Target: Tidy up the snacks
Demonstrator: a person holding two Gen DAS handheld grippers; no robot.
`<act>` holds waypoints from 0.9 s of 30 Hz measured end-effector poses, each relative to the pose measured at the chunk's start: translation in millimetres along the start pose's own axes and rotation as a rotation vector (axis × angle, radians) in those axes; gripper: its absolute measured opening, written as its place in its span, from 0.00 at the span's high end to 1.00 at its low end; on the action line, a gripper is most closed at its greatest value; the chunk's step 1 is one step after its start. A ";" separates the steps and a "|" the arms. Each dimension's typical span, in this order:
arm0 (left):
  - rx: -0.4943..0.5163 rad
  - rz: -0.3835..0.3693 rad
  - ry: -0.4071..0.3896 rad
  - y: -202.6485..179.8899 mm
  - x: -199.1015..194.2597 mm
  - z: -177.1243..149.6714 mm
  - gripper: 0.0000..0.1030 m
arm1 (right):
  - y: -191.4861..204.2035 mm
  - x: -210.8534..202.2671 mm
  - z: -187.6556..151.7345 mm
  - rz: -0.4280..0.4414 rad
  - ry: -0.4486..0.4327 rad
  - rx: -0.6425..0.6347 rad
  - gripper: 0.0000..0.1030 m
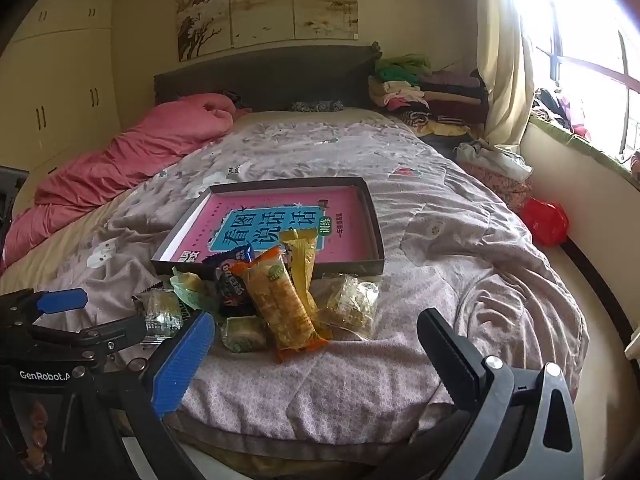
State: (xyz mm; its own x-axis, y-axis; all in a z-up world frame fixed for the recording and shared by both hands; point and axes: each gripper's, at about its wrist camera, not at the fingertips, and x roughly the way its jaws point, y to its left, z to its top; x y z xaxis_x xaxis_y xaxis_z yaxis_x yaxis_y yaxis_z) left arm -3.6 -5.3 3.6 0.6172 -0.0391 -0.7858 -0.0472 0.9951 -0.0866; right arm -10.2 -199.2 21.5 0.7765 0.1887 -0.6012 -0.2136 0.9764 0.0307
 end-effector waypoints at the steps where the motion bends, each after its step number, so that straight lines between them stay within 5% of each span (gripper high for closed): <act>1: 0.000 -0.001 -0.001 -0.1 -0.2 0.1 0.01 | 0.6 0.4 0.3 -0.001 0.001 0.000 0.01; 27: 0.024 -0.024 -0.004 -6.8 -3.5 -0.9 0.01 | 6.0 3.4 -0.3 -0.007 -0.001 0.000 0.01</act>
State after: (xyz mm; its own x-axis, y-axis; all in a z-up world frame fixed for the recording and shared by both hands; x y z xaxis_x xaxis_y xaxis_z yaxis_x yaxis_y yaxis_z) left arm -6.1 -12.0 6.4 0.6209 -0.0623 -0.7814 -0.0138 0.9958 -0.0904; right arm -9.1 -192.8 19.4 0.7786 0.1819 -0.6006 -0.2083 0.9777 0.0262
